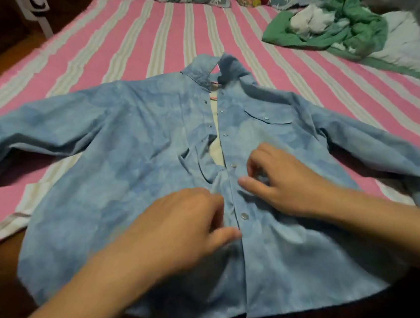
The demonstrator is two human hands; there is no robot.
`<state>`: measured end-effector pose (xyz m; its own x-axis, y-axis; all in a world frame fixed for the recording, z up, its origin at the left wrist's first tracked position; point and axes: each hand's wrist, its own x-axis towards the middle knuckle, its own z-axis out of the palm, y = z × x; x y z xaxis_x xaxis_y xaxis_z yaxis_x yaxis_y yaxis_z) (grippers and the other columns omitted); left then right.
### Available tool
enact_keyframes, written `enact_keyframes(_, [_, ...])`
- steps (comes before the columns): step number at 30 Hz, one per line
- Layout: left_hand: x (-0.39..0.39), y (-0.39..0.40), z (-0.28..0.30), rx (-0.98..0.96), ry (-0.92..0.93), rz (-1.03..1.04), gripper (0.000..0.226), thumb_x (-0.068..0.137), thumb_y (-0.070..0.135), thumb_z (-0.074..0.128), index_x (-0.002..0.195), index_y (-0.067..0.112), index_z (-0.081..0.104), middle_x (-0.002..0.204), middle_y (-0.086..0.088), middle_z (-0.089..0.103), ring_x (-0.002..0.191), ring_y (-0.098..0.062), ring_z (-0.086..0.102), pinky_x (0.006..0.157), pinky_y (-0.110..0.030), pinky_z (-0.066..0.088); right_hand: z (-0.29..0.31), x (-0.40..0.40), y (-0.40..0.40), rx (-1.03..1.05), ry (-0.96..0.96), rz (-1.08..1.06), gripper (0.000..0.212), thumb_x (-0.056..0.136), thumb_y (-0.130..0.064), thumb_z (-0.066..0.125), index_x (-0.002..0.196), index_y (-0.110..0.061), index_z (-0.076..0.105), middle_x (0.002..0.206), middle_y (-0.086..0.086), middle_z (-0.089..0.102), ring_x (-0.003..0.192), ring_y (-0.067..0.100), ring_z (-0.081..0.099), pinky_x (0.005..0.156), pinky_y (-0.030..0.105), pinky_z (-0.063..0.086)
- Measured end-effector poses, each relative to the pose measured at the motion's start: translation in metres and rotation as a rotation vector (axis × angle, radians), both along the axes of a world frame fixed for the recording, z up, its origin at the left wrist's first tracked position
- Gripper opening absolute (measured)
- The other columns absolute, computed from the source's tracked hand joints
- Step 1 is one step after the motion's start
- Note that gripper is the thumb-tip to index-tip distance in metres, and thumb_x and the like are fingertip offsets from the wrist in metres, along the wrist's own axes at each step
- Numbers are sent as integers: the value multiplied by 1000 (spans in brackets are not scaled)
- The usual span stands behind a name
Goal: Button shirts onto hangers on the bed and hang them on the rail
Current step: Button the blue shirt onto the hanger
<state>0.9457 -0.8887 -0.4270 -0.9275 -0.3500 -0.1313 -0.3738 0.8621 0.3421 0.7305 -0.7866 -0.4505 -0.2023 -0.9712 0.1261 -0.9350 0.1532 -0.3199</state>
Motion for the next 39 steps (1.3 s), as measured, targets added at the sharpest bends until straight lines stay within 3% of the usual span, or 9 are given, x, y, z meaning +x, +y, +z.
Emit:
enact_keyframes(5, [7, 67, -24, -165, -33, 168, 54, 95, 73, 35, 98, 24, 58, 106, 2, 64, 105, -23, 61, 73, -37, 38, -17, 11, 68, -11, 177, 69, 32, 95, -54, 55, 96, -22, 54, 98, -5, 49, 91, 17, 49, 79, 30, 41])
enact_keyframes(9, [2, 76, -30, 113, -122, 216, 28, 96, 47, 56, 86, 21, 59, 104, -5, 69, 103, -30, 64, 78, -34, 47, -17, 12, 75, -6, 340, 203, 22, 96, -36, 53, 80, -21, 49, 78, 1, 54, 72, 28, 53, 63, 40, 40])
enact_keyframes(13, [0, 46, -3, 375, -221, 130, 30, 94, 41, 64, 74, 18, 69, 67, 3, 65, 67, -6, 65, 64, -24, 49, 20, 13, 62, 258, 105, 43, 40, 95, -57, 52, 76, -22, 54, 75, -2, 63, 75, 20, 61, 68, 39, 46])
enact_keyframes(15, [-15, 25, 7, 380, -56, 255, 26, 97, 35, 62, 78, 20, 71, 61, 7, 62, 60, -4, 60, 61, -23, 44, 30, 23, 37, 122, -61, -130, 46, 90, -62, 52, 73, -20, 55, 70, -3, 62, 73, 17, 60, 66, 36, 42])
enact_keyframes(18, [-39, -7, -4, 241, 107, 471, 12, 94, 25, 61, 88, 20, 70, 91, -3, 72, 93, -24, 68, 77, -30, 50, 17, 52, 0, 151, -60, -251, 43, 87, -65, 56, 92, -22, 61, 96, 3, 67, 96, 26, 61, 75, 35, 42])
enact_keyframes(22, [-58, -13, -22, 54, -94, 481, 23, 95, 30, 53, 110, 15, 62, 123, -17, 65, 113, -37, 62, 81, -34, 46, -3, 54, -18, 352, -6, -371, 49, 93, -51, 53, 114, -8, 57, 126, 20, 61, 117, 39, 56, 88, 39, 45])
enact_keyframes(26, [-69, -3, -21, -183, -178, 429, 29, 100, 31, 49, 123, 18, 61, 129, -12, 62, 118, -35, 61, 86, -37, 47, 7, 42, -28, 455, 10, -377, 22, 93, -38, 60, 94, -17, 54, 120, 16, 62, 107, 37, 61, 73, 30, 38])
enact_keyframes(33, [-83, 1, -20, -176, -406, 366, 57, 101, 61, 34, 130, 20, 62, 136, -5, 61, 123, -29, 59, 89, -38, 42, 9, 32, -22, 474, -124, -436, 48, 86, -51, 63, 63, -15, 41, 69, 9, 52, 71, 30, 48, 51, 31, 30])
enact_keyframes(39, [-90, -3, -20, -20, -349, 387, 23, 95, 41, 54, 105, 22, 62, 120, -5, 66, 102, -28, 62, 76, -32, 39, 23, 33, -20, 254, -404, -539, 28, 87, -27, 56, 66, -16, 42, 67, 1, 48, 61, 20, 43, 51, 32, 29])
